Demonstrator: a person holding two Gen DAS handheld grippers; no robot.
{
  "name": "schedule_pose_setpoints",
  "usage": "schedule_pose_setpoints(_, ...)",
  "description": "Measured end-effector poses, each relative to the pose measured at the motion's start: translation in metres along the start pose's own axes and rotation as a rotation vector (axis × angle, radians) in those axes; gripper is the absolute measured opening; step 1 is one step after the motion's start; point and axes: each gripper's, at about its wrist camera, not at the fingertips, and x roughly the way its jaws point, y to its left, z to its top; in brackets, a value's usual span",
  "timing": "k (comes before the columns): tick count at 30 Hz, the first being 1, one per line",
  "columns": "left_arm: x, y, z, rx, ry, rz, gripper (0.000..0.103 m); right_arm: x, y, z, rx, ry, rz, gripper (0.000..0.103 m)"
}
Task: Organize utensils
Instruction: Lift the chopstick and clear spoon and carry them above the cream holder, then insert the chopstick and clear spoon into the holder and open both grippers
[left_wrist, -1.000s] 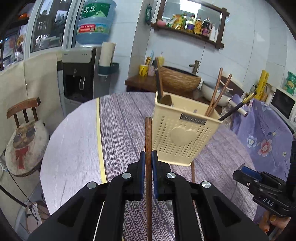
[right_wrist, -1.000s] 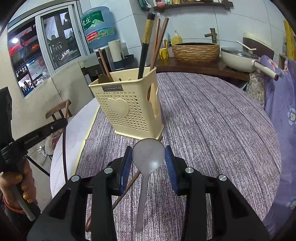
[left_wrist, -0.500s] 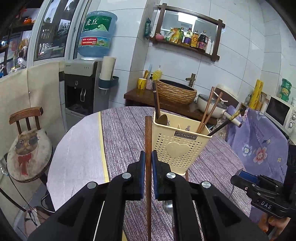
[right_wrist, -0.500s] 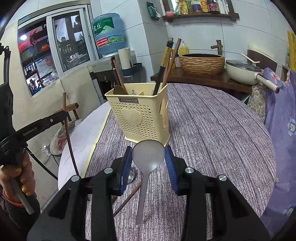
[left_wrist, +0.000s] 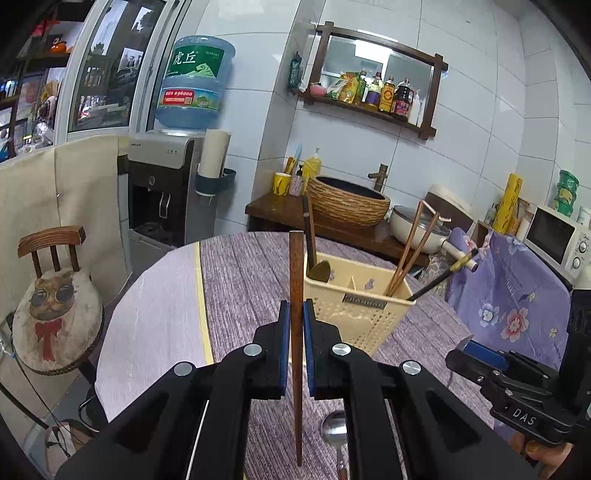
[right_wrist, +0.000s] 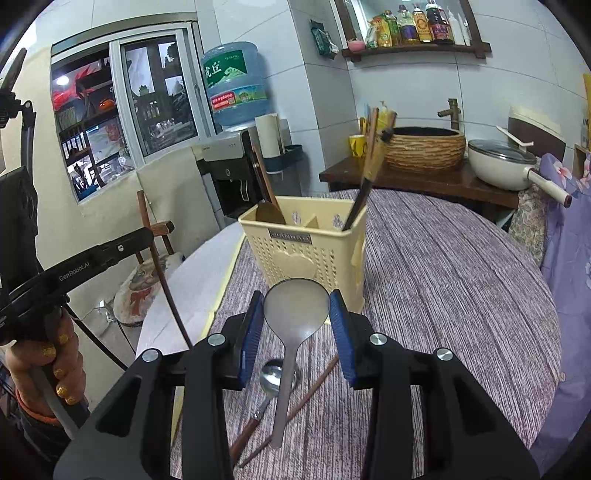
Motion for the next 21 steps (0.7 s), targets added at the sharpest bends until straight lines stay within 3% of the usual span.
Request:
schedule_pose_setpoints(8,-0.002,-0.008,0.056,-0.005,-0.084,-0.041,0.008,-0.001,0.02,0.06,-0.045,-0.14,-0.026,0.037)
schedule_pose_setpoints(13,-0.009,-0.023,0.108,-0.014,-0.179,-0.07,0.008,-0.002,0.031,0.108,-0.08,-0.273,-0.114,0.037)
schedule_pose_setpoints(17,-0.001,-0.036,0.137,-0.024,-0.262,-0.041,0.008,0.008,0.036,0.135,-0.095,-0.345,-0.177,0.037)
schedule_pose_setpoints(21,0.027,-0.043,0.138,-0.022,-0.29,-0.009,0.008,0.031,0.03,0.138,-0.092,-0.346,-0.222,0.037)
